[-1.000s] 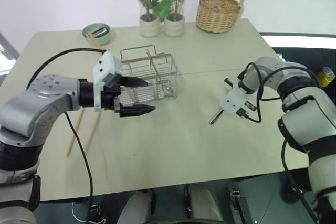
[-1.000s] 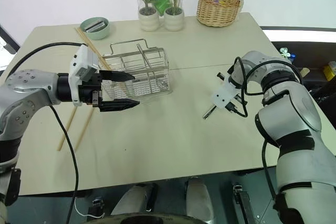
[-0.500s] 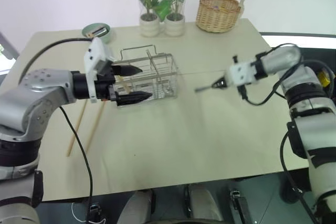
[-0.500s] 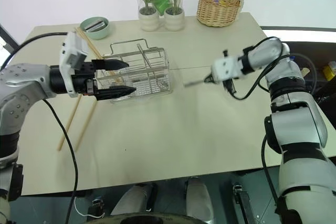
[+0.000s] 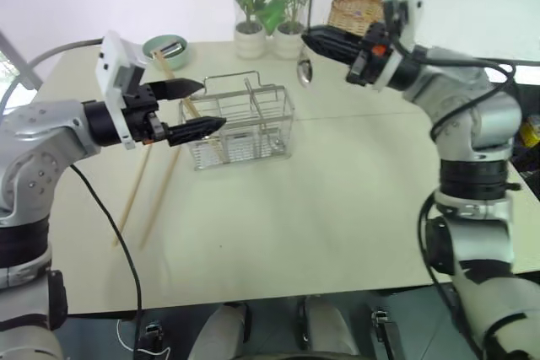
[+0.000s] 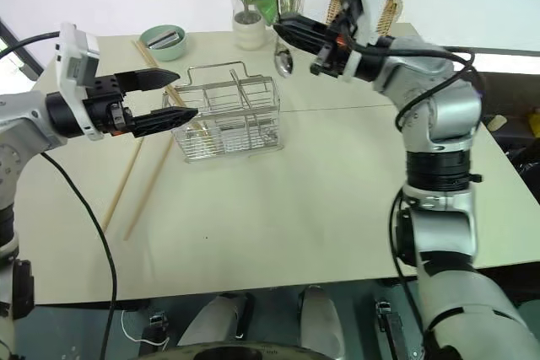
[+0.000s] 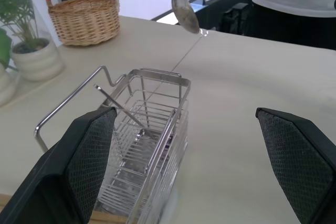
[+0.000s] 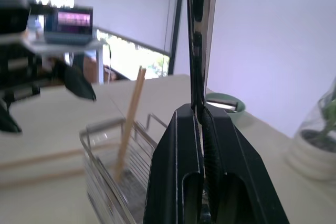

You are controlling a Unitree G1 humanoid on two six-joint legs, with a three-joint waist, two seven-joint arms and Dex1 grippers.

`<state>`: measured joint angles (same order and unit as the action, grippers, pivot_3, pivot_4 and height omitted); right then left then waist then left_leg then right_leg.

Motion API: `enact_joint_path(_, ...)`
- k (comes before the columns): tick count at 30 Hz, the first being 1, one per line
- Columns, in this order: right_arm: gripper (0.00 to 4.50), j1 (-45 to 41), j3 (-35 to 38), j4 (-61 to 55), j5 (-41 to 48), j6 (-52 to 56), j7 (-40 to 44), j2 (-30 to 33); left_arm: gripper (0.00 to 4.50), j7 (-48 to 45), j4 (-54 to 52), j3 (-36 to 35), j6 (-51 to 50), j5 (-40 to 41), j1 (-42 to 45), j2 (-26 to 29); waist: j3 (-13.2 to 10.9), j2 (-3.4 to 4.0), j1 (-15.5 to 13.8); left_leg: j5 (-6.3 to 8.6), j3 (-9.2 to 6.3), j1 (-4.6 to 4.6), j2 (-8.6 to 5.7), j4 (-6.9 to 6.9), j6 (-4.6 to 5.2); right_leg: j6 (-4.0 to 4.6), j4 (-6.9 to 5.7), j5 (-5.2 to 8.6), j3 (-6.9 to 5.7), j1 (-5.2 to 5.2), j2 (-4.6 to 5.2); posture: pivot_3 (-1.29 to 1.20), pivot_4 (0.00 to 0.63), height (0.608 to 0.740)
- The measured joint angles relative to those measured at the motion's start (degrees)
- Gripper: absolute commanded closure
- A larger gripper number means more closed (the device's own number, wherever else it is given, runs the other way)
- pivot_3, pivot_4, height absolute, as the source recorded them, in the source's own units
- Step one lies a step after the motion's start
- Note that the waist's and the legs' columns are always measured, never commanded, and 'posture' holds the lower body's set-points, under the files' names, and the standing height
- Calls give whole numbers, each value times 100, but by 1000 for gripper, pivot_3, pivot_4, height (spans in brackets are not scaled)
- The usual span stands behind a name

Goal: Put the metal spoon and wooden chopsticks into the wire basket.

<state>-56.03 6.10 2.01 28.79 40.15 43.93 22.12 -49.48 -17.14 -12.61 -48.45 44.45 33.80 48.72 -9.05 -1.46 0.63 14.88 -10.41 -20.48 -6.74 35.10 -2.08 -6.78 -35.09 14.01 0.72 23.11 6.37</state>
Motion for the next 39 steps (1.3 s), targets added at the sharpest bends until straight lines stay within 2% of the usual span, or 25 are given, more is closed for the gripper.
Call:
enact_joint_path(6,4446,48,-32,-1,80,57,-547,-531,0,131,-85,-209,-21,61,-194,87,1,-2,17,0,1,-2,2,-6,0,-3,-2,-2,-1,8,-5,0,150,710)
enact_joint_path(12,4446,513,-435,271,-167,-266,-826,-1004,0,293,-234,-308,-81,186,-272,126,1,-2,30,0,3,0,4,-7,0,-2,-4,-5,0,10,-10,0,150,710)
enact_joint_path(13,3815,588,-487,333,-221,-311,-885,-1037,0,330,-250,-341,-97,220,-289,129,1,-2,30,0,3,0,5,-7,0,-1,-4,-6,0,10,-10,0,150,710)
enact_joint_path(15,3147,653,-520,462,-305,-331,-1030,-1117,0,362,-273,-411,-108,247,-311,156,1,-2,29,0,3,0,8,-7,0,0,-4,-8,0,10,-15,0,150,710)
enact_joint_path(19,1051,655,-515,506,-391,-378,-1206,-1120,0,420,-275,-442,-119,255,-316,186,1,-2,19,0,3,1,19,-6,-1,3,-2,-10,1,9,-27,0,150,710)
enact_joint_path(24,1051,649,-324,394,-269,-293,-1193,-872,0,455,-272,-448,-118,256,-316,186,1,-1,14,-1,3,0,29,-6,-2,9,-1,-13,2,9,-40,0,150,710)
enact_joint_path(28,1051,567,-9,165,92,-71,-885,-351,0,507,-247,-462,-116,254,-310,186,0,0,19,0,8,0,35,-7,-2,10,2,-14,3,9,-44,0,150,710)
enact_joint_path(34,1051,468,392,-589,1056,487,292,894,0,893,24,-749,-104,205,-232,194,0,-1,14,2,17,0,46,-12,0,9,11,-13,3,8,-48,0,150,710)
enact_joint_path(37,1051,908,492,-1248,1513,724,953,1580,0,1315,450,-905,-103,-33,-148,226,2,-6,5,6,26,1,50,-11,2,8,17,-13,3,4,-47,0,150,710)
enact_joint_path(39,1051,1555,651,-1684,1856,948,1335,2030,0,1664,945,-1098,-123,-232,-126,241,2,-7,-6,8,33,1,52,-9,5,7,23,-13,4,1,-46,0,150,710)
